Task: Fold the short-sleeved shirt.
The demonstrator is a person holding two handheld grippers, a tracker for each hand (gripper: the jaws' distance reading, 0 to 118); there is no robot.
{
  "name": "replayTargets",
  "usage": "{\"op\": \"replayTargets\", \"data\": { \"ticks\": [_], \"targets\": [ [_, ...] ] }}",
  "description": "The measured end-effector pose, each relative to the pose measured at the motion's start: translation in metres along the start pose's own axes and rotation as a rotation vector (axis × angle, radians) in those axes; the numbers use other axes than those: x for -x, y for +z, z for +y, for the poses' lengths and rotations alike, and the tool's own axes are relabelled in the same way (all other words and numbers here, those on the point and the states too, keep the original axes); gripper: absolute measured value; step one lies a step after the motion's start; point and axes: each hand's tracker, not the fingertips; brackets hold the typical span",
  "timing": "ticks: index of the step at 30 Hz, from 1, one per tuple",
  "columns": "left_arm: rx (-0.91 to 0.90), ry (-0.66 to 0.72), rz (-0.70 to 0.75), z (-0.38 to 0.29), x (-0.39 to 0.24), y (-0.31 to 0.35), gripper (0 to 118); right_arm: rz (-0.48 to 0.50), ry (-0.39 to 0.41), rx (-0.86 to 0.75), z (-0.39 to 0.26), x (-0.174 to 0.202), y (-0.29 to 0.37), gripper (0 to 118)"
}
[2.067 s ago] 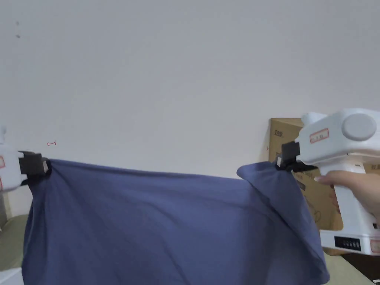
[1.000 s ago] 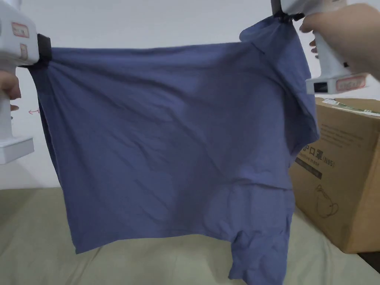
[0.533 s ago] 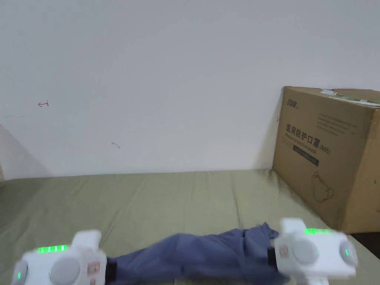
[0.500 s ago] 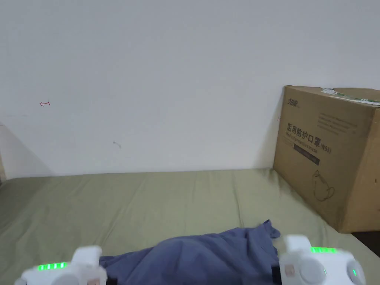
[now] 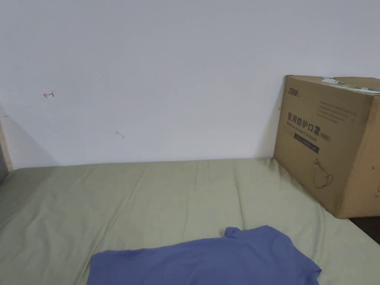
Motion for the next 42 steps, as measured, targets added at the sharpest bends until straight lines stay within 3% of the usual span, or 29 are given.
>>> {"op": "replayTargets", "data": {
  "ticks": [5, 7, 9, 10, 11, 12, 13, 16, 18, 21, 22, 24, 25, 26, 27, 28, 29, 31, 36, 42],
  "targets": [
    [0.119, 0.049, 0.005, 0.002, 0.012, -0.027, 3, -0.034, 0.031, 0.171, 0.006, -0.007, -0.043, 6],
    [0.126, 0.097, -0.008, 0.001, 0.020, -0.047, 3, -0.093, 0.015, 0.215, 0.006, -0.014, -0.073, 6],
    [0.129, 0.167, 0.014, 0.000, 0.025, -0.060, 7, -0.079, -0.052, 0.221, 0.008, -0.021, -0.090, 10],
    [0.100, 0.195, 0.016, 0.000, 0.027, -0.058, 18, -0.060, -0.117, 0.211, 0.008, -0.026, -0.092, 25],
    [0.075, 0.221, 0.004, 0.001, 0.027, -0.055, 51, -0.039, -0.191, 0.204, 0.009, -0.028, -0.089, 70],
    [0.062, 0.241, -0.010, 0.002, 0.026, -0.050, 89, -0.012, -0.237, 0.185, 0.011, -0.028, -0.082, 100],
    [0.025, 0.249, -0.032, 0.004, 0.024, -0.041, 115, 0.022, -0.277, 0.137, 0.014, -0.027, -0.071, 111],
    [-0.113, 0.260, -0.063, 0.027, 0.022, -0.008, 113, 0.052, -0.323, 0.063, 0.026, -0.021, -0.032, 111],
    [-0.207, 0.212, -0.045, 0.039, 0.014, 0.017, 113, 0.117, -0.251, -0.039, 0.035, -0.004, -0.001, 111],
    [-0.399, 0.180, 0.005, 0.050, -0.005, 0.055, 113, 0.180, -0.123, -0.369, 0.040, 0.027, 0.052, 111],
    [-0.497, 0.172, -0.039, 0.050, -0.012, 0.069, 112, 0.216, -0.077, -0.455, 0.038, 0.039, 0.070, 111],
    [-0.683, 0.162, 0.009, 0.042, -0.029, 0.090, 104, 0.221, -0.002, -0.584, 0.035, 0.059, 0.091, 110],
    [-0.766, 0.152, 0.048, 0.033, -0.041, 0.096, 92, 0.198, 0.029, -0.639, 0.033, 0.069, 0.096, 105],
    [-0.819, 0.138, 0.077, 0.029, -0.049, 0.100, 62, 0.198, 0.063, -0.674, 0.033, 0.077, 0.098, 78],
    [-0.833, 0.118, 0.079, 0.027, -0.055, 0.101, 28, 0.209, 0.089, -0.686, 0.033, 0.083, 0.098, 34],
    [-0.821, 0.100, 0.110, 0.027, -0.061, 0.100, 0, 0.178, 0.103, -0.695, 0.033, 0.090, 0.096, 0],
    [-0.801, 0.084, 0.163, 0.027, -0.068, 0.095, 0, 0.144, 0.108, -0.699, 0.031, 0.094, 0.096, 0],
    [-0.796, 0.091, 0.128, 0.032, -0.066, 0.095, 0, 0.236, 0.112, -0.678, 0.036, 0.096, 0.089, 0],
    [-0.770, 0.118, 0.122, 0.105, -0.029, 0.086, 0, 0.205, 0.173, -0.670, 0.044, 0.100, 0.075, 0],
    [-0.081, 0.122, -0.013, 0.263, 0.075, -0.079, 0, 0.156, 0.181, -0.566, 0.067, 0.092, 0.032, 0]
  ]
}}
